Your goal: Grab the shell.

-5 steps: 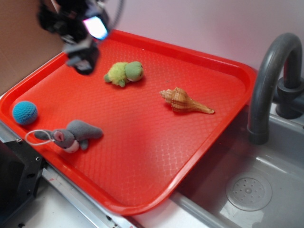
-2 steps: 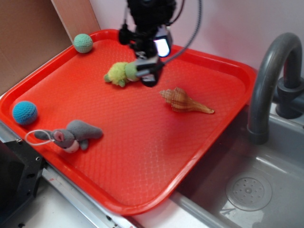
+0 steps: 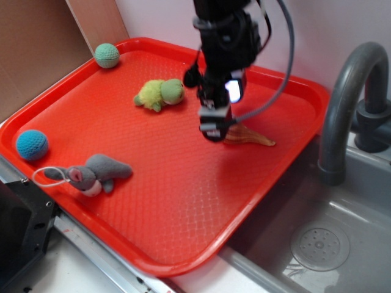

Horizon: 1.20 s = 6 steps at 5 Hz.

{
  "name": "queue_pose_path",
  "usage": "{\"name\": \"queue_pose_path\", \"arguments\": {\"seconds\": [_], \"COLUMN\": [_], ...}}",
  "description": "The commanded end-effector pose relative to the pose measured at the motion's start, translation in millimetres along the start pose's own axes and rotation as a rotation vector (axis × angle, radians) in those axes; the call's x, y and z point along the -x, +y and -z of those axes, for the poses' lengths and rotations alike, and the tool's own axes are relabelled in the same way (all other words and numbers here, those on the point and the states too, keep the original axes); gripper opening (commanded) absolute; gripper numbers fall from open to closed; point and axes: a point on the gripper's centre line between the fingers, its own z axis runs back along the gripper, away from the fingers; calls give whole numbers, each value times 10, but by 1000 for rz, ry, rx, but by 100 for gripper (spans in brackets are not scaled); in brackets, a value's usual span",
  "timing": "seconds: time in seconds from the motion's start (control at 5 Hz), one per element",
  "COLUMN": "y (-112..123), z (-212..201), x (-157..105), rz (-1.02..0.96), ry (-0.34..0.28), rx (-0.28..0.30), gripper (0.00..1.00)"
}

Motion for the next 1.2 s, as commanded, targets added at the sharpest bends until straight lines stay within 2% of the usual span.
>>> {"name": "queue_pose_path", "arguments": {"seconds": [0.0, 0.2, 0.4, 0.6, 0.8, 1.0], "y": [-146, -147, -187, -212, -65, 21], "z": [118, 225, 257, 228, -270, -780], "x": [-127, -103, -70, -62, 65, 389], "rz": [85, 69, 97, 91, -156, -411], "ry": [39, 111, 121, 111, 127, 37], "rx": [-71, -106, -112, -115, -282, -275], "gripper": [100, 86, 0, 0, 0, 0]}}
